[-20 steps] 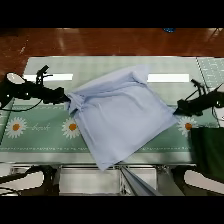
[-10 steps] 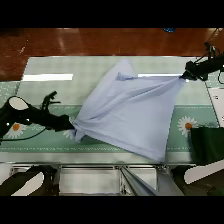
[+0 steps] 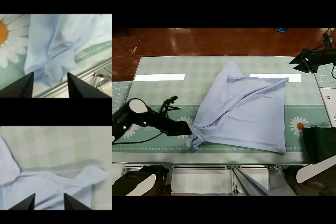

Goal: Fold the shirts.

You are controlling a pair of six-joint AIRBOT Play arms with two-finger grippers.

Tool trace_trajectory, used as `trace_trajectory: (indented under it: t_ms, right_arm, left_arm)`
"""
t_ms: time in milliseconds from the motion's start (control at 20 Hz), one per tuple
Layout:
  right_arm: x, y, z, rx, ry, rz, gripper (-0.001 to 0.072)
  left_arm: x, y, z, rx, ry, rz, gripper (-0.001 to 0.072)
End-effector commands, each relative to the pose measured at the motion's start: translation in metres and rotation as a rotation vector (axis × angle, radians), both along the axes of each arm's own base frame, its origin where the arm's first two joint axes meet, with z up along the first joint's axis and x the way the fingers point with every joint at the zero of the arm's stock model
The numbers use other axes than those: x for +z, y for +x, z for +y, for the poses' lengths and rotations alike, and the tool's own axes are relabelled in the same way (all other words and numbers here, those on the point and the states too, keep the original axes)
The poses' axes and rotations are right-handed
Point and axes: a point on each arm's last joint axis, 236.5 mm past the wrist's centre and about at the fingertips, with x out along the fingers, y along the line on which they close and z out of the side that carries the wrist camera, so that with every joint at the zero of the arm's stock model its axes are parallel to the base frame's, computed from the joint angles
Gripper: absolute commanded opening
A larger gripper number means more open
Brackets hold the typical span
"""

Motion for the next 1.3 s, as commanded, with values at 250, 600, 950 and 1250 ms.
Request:
trace_trajectory:
  t_ms: [250,600,950,1250]
  right_arm:
    - [-0.020,-0.139,-0.093,-0.181,-0.418,0.248,0.0412]
    - [-0.067,-0.218,0.026,-0.184,-0.118,0.103,0.0422]
    - [-0.037,-0.242,0.044,-0.140,-0.130,0.031,0.0422]
    - [-0.039,-0.253,0.049,-0.110,-0.125,0.066,0.0422]
  left_arm:
    - [0.040,0.073,0.128,0.537,0.106,-0.213,0.0504]
    - [-0.038,0.002,0.047,0.496,-0.146,0.166,0.0504]
    - [-0.046,-0.018,-0.023,0.340,-0.219,0.282,0.0504]
    - [-0.054,-0.004,-0.066,0.330,-0.238,0.230,0.0504]
